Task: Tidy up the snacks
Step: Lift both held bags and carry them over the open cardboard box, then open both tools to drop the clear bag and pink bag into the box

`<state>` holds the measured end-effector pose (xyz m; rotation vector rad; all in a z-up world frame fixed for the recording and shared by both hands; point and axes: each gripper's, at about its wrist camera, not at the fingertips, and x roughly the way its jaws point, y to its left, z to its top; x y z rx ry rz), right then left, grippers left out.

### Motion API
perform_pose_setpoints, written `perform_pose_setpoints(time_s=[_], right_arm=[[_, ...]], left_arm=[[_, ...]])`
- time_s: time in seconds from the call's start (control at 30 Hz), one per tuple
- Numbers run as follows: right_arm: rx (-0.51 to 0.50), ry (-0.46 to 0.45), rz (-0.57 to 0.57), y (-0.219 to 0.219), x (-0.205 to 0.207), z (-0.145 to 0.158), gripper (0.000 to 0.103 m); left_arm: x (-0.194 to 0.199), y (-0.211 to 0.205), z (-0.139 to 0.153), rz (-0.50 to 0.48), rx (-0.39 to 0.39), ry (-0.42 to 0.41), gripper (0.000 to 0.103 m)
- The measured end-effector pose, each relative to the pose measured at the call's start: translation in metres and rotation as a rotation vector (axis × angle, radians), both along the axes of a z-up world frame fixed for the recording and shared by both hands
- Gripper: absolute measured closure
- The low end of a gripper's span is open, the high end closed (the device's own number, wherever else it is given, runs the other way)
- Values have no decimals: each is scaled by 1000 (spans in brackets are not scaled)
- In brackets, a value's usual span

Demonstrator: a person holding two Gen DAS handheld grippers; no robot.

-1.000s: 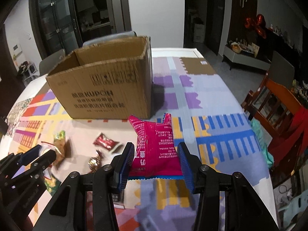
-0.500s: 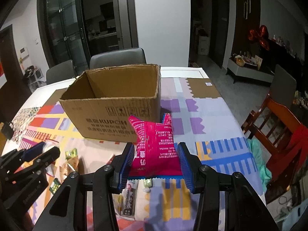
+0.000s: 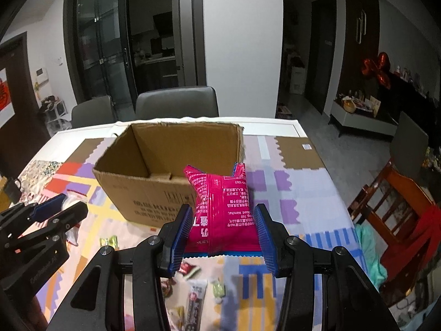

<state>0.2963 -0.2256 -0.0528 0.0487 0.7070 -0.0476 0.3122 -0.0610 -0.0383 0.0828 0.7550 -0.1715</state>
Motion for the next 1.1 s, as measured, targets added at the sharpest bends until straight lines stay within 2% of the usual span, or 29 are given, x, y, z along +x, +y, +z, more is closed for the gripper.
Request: perform_pose_setpoints(time_s=[0.2, 0.3, 0.63, 1.1], right_arm=[[9, -11, 14, 3, 17, 8, 55], [5, -14, 18, 3, 24, 10, 55], [-22, -36, 20, 7, 49, 18, 55], [-27, -41, 18, 10, 84, 26, 55]], left_arm=[[15, 0, 12, -1, 0, -31, 68], [23, 3, 17, -6, -30, -31, 68], [54, 3, 27, -18, -23, -65, 68], [89, 3, 32, -20, -28, -61, 68]])
